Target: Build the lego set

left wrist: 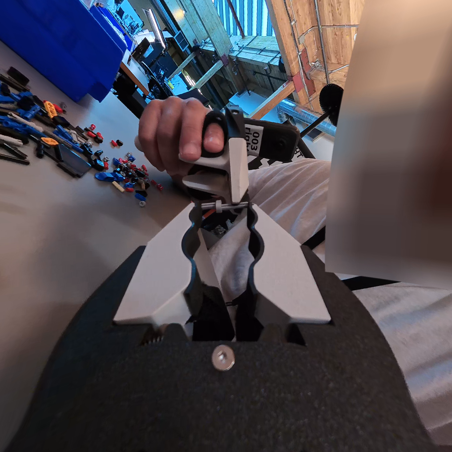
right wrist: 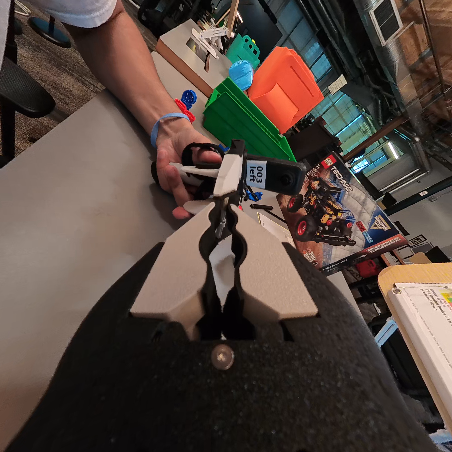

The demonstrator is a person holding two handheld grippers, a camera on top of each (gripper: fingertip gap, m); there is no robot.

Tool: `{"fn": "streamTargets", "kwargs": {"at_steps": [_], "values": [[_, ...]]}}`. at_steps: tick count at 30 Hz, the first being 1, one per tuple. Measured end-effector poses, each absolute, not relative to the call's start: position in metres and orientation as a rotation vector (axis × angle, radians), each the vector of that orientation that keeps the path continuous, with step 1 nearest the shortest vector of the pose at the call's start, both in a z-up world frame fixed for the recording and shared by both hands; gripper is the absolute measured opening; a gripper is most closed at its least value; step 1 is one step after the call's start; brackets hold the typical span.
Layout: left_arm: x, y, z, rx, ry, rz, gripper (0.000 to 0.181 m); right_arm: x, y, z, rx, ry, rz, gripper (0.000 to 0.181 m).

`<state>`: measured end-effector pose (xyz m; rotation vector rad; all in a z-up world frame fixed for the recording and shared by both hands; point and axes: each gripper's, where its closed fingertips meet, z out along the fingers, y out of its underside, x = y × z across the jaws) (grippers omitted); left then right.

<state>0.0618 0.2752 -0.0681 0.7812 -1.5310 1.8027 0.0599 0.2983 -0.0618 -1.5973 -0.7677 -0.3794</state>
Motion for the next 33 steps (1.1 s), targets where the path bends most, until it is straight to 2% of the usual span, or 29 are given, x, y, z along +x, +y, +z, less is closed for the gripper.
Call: {"fn": "streamTargets", "kwargs": {"at_steps": [5,19,26,29,33], "values": [[0.056,0.271,-0.068,0.76,-1.511,1.766,0.034,0.055,0.299,-0.065,-1.62,-0.768,-0.293,0.003],[0.084,0.3,-0.078,0.867,-1.896,1.847,0.036,0.076,0.294,-0.058,-1.678,-0.664,-0.219,0.003],[0.078,0.297,-0.128,0.807,-2.576,1.589,0.036,0.088,0.289,-0.093,-1.898,-0.748,-0.207,0.003],[0.06,0.291,-0.144,0.693,-2.708,1.415,0.027,0.098,0.283,-0.115,-2.017,-0.772,-0.208,0.003],[0.059,0.29,-0.163,0.722,-2.778,1.284,0.024,0.095,0.283,-0.127,-2.053,-0.768,-0.133,0.003]]}}
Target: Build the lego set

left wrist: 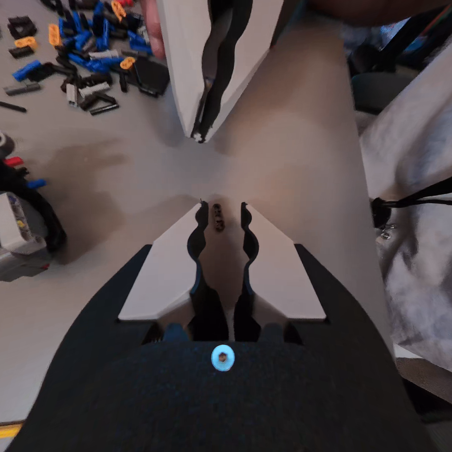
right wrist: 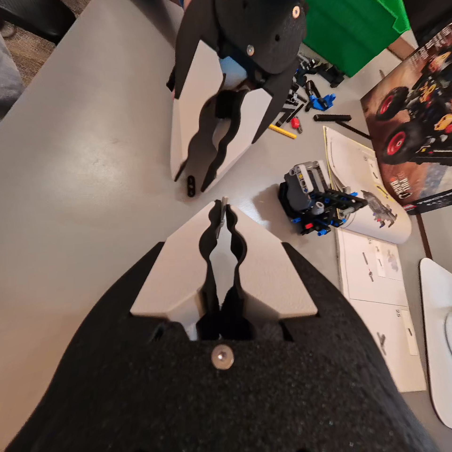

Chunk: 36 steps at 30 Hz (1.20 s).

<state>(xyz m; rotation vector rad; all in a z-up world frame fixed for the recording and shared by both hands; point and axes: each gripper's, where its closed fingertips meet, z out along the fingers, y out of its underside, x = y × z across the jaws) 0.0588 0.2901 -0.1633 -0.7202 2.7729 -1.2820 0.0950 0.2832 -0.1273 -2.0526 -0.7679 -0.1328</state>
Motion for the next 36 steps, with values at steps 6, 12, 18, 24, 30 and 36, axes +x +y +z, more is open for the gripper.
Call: {"fn": "streamTargets", "kwargs": {"at_steps": [6,12,18,24,30,36], "values": [[0.062,0.294,-0.175,-0.713,2.776,-1.181,0.006,0.091,0.287,-0.121,-2.019,-0.701,-0.03,0.003],[0.079,0.305,-0.172,-0.596,2.637,-1.062,0.005,0.095,0.29,-0.114,-2.003,-0.548,0.145,0.003],[0.09,0.298,-0.104,-0.545,2.303,-1.577,0.005,0.095,0.293,-0.112,-1.973,-0.451,0.275,0.003],[0.083,0.292,-0.11,-0.533,2.348,-1.681,0.005,0.089,0.294,-0.116,-1.983,-0.486,0.263,0.003],[0.081,0.293,-0.108,-0.545,2.363,-1.724,0.005,0.083,0.293,-0.122,-1.992,-0.551,0.245,0.003],[0.069,0.287,-0.114,-0.465,2.441,-1.709,0.005,0.073,0.291,-0.124,-1.981,-0.592,0.282,0.003]]}}
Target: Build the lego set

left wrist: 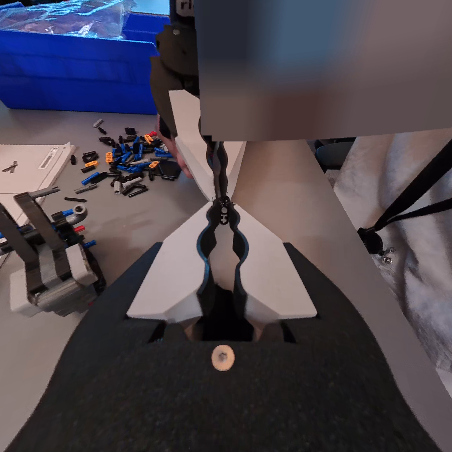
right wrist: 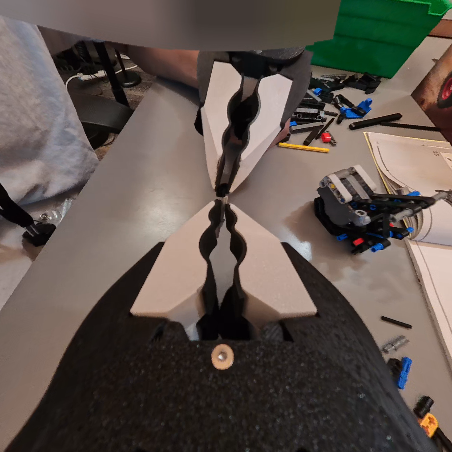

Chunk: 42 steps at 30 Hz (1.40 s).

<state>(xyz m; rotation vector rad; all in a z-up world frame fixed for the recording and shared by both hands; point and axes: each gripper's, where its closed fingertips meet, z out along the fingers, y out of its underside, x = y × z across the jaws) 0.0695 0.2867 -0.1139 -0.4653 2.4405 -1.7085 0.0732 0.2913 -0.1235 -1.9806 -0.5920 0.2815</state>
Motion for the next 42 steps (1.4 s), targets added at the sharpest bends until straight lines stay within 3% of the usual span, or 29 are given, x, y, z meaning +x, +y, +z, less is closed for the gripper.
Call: {"fn": "streamTargets", "kwargs": {"at_steps": [30,42], "values": [[0.053,0.282,-0.121,-0.39,2.567,-1.682,0.005,0.054,0.284,-0.127,-1.981,-0.689,0.36,0.003],[0.046,0.279,-0.14,-0.262,2.625,-1.407,0.005,0.046,0.28,-0.141,-2.103,-0.689,0.43,0.002]]}}
